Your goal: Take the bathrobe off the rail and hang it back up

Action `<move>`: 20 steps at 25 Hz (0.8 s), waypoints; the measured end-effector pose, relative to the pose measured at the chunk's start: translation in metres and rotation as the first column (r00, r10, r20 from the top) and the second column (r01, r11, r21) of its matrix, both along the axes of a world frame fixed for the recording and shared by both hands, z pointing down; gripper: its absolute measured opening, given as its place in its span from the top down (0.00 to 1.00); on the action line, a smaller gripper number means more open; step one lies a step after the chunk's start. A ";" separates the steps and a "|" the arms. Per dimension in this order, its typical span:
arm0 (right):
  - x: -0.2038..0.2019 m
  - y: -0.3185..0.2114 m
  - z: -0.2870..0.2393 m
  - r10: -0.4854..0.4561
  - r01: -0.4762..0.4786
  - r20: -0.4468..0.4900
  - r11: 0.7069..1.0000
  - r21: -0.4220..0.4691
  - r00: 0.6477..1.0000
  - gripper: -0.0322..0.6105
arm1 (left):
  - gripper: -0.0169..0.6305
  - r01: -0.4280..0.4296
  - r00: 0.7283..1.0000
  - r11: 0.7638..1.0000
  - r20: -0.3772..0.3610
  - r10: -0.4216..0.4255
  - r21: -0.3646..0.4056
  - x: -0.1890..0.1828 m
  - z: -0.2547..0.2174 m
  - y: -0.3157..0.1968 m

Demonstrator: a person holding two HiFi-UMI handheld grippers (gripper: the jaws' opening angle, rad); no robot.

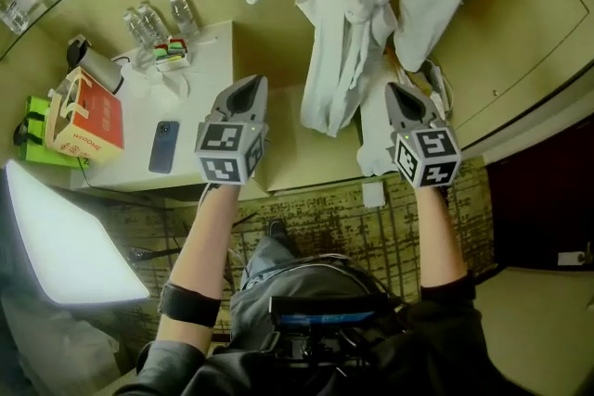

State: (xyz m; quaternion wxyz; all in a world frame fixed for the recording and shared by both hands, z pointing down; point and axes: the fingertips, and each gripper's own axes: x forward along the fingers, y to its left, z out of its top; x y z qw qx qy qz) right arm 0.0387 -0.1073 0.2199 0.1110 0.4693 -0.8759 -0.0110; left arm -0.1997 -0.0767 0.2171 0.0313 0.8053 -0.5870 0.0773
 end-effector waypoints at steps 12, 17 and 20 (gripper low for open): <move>0.028 0.074 0.089 -0.087 0.092 0.038 0.979 -0.180 0.996 0.92 | 0.97 0.202 0.979 0.973 0.022 -0.201 -0.108 -0.019 0.069 0.118; 0.033 0.086 0.096 -0.085 0.087 0.021 0.978 -0.188 0.996 0.93 | 0.97 0.235 0.972 0.964 -0.001 -0.237 -0.125 -0.032 0.079 0.142; 0.037 0.090 0.096 -0.080 0.082 0.018 0.978 -0.191 0.997 0.93 | 0.97 0.237 0.971 0.963 0.002 -0.239 -0.127 -0.031 0.080 0.147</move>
